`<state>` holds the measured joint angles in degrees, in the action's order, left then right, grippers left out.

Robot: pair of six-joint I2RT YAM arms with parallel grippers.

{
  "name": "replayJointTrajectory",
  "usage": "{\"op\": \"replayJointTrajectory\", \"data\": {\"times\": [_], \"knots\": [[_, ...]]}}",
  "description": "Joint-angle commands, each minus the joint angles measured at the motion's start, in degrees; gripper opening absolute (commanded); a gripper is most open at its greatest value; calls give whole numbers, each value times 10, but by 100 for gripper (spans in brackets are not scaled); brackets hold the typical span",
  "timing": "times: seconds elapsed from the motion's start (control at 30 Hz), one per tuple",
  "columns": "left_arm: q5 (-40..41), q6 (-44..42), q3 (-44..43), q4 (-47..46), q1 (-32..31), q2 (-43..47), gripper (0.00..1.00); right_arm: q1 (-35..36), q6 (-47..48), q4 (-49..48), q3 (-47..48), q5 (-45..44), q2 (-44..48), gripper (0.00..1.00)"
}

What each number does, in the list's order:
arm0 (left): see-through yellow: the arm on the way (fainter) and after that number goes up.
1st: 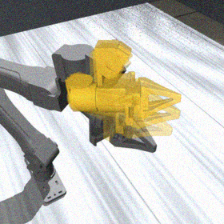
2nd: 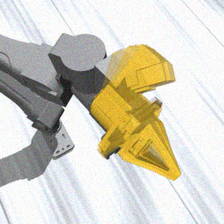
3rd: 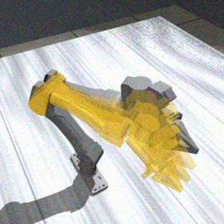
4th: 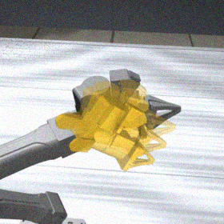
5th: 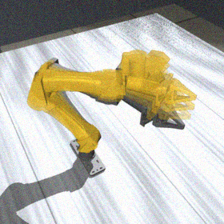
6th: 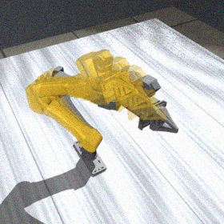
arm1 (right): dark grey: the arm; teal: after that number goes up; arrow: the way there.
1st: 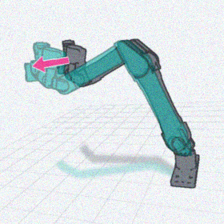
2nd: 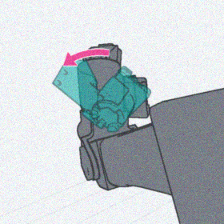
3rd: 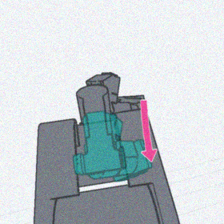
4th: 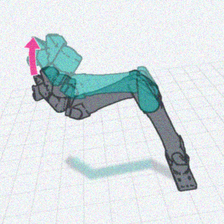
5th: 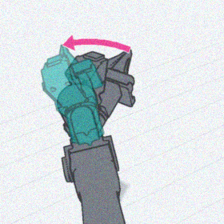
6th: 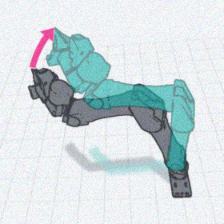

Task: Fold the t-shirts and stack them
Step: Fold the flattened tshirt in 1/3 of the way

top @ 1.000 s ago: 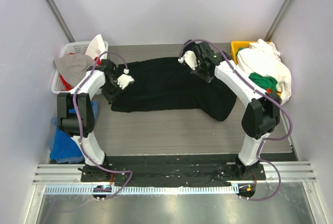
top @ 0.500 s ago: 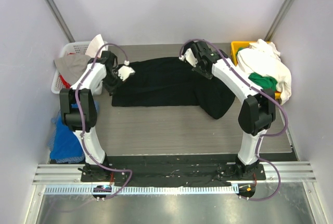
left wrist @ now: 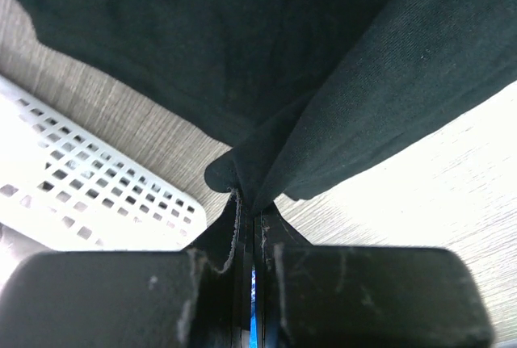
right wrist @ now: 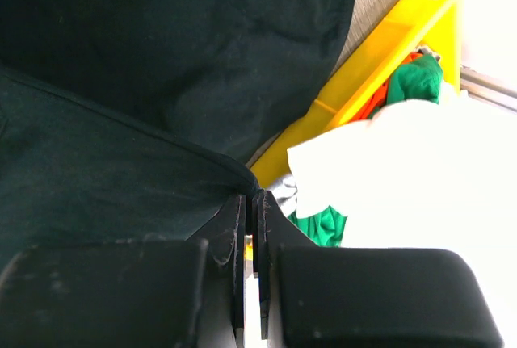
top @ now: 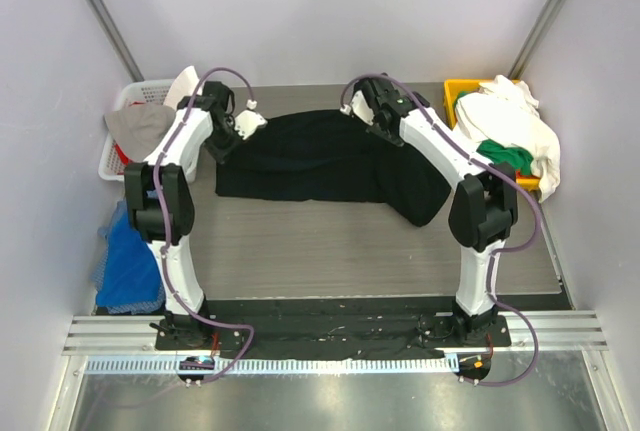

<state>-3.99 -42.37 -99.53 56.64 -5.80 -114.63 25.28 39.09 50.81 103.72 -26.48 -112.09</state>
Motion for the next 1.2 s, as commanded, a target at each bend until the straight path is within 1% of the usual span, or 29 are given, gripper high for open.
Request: {"op": "replayJointTrajectory", "data": {"times": [0.0, 0.17, 0.27, 0.5, 0.63, 0.73, 0.9, 1.07, 1.17], "knots": [[8, 1, 11, 7, -4, -6, 0, 1, 20, -28, 40, -25, -22, 1], [14, -3, 35, -1, -4, -8, 0, 6, 34, -49, 72, -43, -51, 1], [12, -8, 42, 17, -4, -6, 0, 9, 38, -52, 91, -48, -66, 1], [19, -15, 98, 32, -5, 49, 0, 14, 47, -67, 95, -54, -73, 1], [9, -10, 131, 47, -9, 115, 0, 15, 45, -74, 79, -52, -63, 1], [9, -7, 145, 62, -14, 148, 0, 14, 47, -81, 67, -55, -52, 1], [14, 2, 151, 89, -30, 202, 0, 14, 46, -84, 47, -55, -35, 1], [20, 4, 166, 102, -45, 224, 0, 15, 46, -92, 15, -56, -9, 1], [23, 5, 169, 102, -47, 217, 0, 15, 49, -103, 3, -56, 1, 1]]}}
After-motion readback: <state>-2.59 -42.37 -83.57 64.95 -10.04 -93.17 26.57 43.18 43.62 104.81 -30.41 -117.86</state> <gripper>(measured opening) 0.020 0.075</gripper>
